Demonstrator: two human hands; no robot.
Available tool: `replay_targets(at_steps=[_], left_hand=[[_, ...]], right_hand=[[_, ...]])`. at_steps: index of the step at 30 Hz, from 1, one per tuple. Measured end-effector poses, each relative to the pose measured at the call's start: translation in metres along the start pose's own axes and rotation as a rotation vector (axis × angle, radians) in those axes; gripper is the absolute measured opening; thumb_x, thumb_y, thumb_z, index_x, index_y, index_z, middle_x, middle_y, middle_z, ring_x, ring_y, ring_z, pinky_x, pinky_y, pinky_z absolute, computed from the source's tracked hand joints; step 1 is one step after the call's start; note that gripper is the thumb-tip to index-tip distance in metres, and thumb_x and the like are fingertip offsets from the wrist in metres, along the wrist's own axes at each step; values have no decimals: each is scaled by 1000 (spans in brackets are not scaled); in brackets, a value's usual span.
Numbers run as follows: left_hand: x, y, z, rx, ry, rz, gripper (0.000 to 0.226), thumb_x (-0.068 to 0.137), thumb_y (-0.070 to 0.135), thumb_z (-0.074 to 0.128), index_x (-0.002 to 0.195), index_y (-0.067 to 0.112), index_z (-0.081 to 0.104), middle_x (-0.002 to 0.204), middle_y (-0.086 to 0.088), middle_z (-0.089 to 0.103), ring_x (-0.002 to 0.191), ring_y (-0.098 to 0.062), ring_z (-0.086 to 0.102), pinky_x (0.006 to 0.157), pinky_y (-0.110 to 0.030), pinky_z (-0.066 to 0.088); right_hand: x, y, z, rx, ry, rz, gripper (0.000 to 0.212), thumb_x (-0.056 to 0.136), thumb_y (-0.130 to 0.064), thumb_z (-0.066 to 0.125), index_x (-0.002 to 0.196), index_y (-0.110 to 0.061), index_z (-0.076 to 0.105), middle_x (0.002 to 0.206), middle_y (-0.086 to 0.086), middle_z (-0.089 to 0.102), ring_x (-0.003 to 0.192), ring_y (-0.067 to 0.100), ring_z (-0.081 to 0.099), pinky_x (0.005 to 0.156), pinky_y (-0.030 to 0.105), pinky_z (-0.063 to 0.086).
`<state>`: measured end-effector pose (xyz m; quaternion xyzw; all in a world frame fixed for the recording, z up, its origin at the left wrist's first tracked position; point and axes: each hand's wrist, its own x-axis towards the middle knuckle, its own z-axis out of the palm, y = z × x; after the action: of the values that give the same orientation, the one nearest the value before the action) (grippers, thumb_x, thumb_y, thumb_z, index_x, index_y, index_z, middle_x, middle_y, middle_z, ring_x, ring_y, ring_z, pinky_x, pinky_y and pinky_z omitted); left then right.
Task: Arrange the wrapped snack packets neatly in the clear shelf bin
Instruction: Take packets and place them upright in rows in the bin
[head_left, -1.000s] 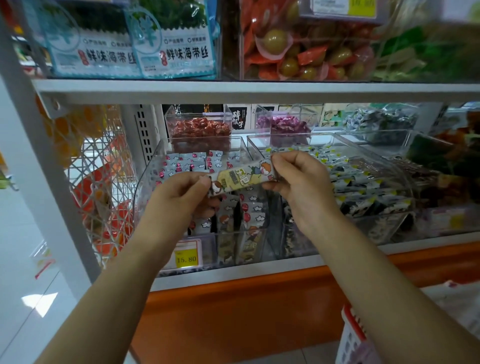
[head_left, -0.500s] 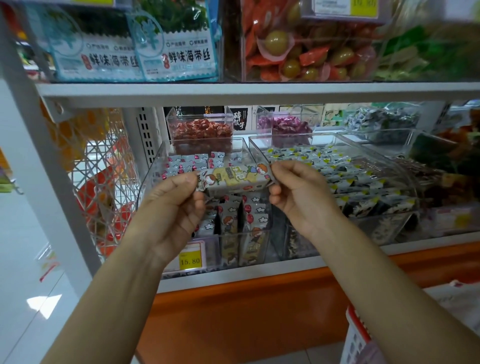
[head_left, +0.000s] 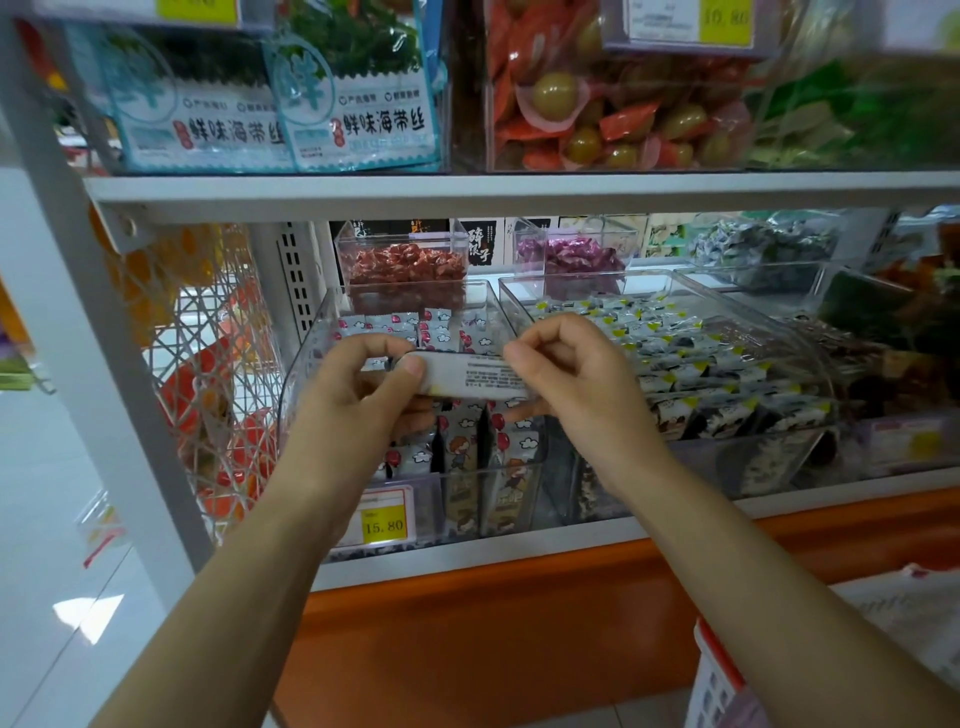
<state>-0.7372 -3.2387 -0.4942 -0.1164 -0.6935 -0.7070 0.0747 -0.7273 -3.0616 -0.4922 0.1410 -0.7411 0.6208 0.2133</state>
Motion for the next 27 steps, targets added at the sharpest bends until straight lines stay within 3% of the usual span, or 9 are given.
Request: replay_targets(at_steps=[3, 7, 11, 13, 15, 18, 20, 23, 27], left_hand=[[-2, 0, 1, 18, -24, 30, 9, 90, 22, 58, 98, 23, 57, 92, -9, 70, 83, -19, 70, 78, -33, 57], [-5, 3, 2, 36, -95, 86, 26, 87, 19, 61, 110, 29, 55, 102, -14, 64, 83, -15, 70, 74, -21, 56], [-8, 7, 5, 162, -149, 195, 37, 84, 18, 62, 113, 38, 54, 103, -10, 60, 81, -15, 69, 76, -27, 57], [-9, 8, 7, 219, -166, 231, 37, 85, 17, 61, 110, 43, 54, 102, -4, 60, 81, -15, 68, 75, -28, 57], [-10, 7, 9, 267, -185, 259, 35, 88, 16, 58, 108, 45, 54, 103, 2, 59, 82, -12, 67, 69, -18, 54], [-9, 4, 12, 269, -127, 256, 28, 92, 15, 52, 103, 40, 56, 97, 5, 62, 79, -4, 65, 64, -9, 49], [-5, 3, 12, 196, -51, 201, 24, 95, 14, 48, 103, 33, 59, 94, 0, 65, 74, -5, 65, 64, -13, 52], [1, 3, 10, 107, 16, 111, 23, 97, 16, 45, 114, 19, 61, 96, -5, 67, 73, -10, 66, 67, -21, 56], [9, -3, 13, 252, 102, 143, 31, 96, 28, 45, 127, 23, 53, 101, 3, 63, 81, -7, 62, 66, -25, 53]], right_hand=[[-1, 1, 2, 18, -12, 20, 6, 90, -14, 59, 89, -16, 64, 91, 10, 66, 79, 18, 67, 58, 33, 60], [-1, 0, 0, -36, 55, 13, 18, 90, -15, 60, 83, 1, 67, 78, 16, 64, 64, 15, 66, 50, 27, 56], [3, 3, -3, -67, 153, -8, 33, 90, -18, 60, 75, 11, 60, 76, 37, 56, 70, 48, 60, 55, 52, 55], [4, 3, -3, -75, 174, 8, 32, 90, -18, 61, 72, 9, 60, 75, 37, 57, 71, 52, 59, 60, 58, 53], [4, 4, -3, -110, 177, 27, 31, 89, -17, 61, 71, 7, 61, 76, 35, 59, 71, 48, 61, 60, 57, 54], [1, 3, -4, -59, 134, 29, 22, 90, -18, 61, 74, -3, 65, 78, 22, 65, 64, 24, 68, 53, 38, 59], [0, -1, -5, 28, 3, 38, 8, 87, -19, 64, 89, -16, 70, 89, 6, 70, 75, 14, 70, 64, 29, 60], [1, 1, -7, -122, -104, 20, 40, 79, -18, 72, 117, -26, 63, 115, -4, 66, 103, 12, 64, 90, 30, 52], [3, 0, -8, -6, 26, 29, 31, 83, -8, 67, 111, -21, 63, 100, 0, 67, 80, 10, 69, 67, 25, 59]])
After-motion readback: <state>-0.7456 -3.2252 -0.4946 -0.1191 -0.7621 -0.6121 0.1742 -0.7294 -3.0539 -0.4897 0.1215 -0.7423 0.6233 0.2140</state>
